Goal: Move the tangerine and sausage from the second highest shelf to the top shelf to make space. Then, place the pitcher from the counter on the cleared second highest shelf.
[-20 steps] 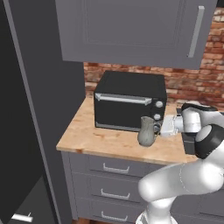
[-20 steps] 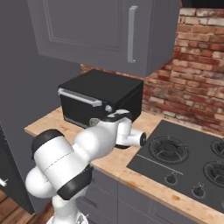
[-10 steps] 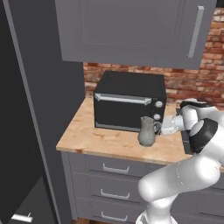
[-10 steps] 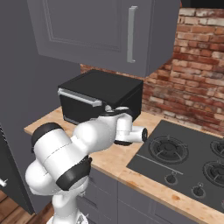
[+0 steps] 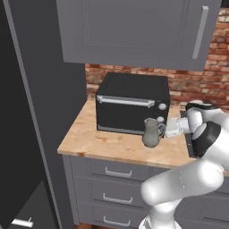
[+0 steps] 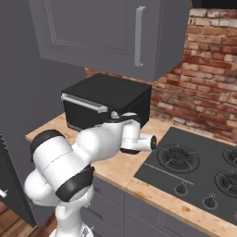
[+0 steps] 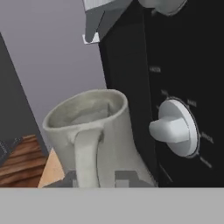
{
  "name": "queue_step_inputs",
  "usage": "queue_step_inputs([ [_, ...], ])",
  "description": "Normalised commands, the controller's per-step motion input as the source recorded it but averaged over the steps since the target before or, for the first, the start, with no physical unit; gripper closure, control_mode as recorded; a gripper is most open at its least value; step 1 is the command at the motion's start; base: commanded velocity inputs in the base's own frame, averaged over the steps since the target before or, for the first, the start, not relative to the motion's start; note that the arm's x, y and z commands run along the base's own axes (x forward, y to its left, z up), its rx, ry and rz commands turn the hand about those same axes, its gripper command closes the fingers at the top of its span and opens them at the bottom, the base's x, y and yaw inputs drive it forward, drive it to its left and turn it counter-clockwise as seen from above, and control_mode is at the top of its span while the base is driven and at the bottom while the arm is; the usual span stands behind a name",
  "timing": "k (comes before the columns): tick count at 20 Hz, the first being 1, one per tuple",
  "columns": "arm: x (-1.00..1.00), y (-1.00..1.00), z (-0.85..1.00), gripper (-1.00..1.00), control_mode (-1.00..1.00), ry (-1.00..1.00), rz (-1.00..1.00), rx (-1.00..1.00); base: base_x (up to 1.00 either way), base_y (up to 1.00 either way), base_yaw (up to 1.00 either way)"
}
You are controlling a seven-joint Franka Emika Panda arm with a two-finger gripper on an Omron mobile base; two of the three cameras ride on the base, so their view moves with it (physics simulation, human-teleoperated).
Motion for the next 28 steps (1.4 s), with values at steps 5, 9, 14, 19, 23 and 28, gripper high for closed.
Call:
queue_step_inputs([
  [5,-0.53,0.37,0.62,1.0,-1.0,-0.05,-0.11,-0.11,0.0,0.0,0.0],
  [9,-0.6,0.56,0.87,1.0,-1.0,-0.03,-0.17,-0.11,0.0,0.0,0.0],
  [14,-0.73,0.5,0.87,1.0,-1.0,0.0,-0.22,-0.07,0.0,0.0,0.0],
  [19,-0.88,0.56,0.67,1.0,-1.0,0.0,-0.35,-0.07,0.0,0.0,0.0],
  [23,-0.7,0.43,0.61,1.0,-1.0,0.0,-0.41,-0.06,0.0,0.0,0.0],
  [28,-0.45,0.29,0.86,1.0,-1.0,0.01,-0.39,-0.07,0.0,0.0,0.0],
])
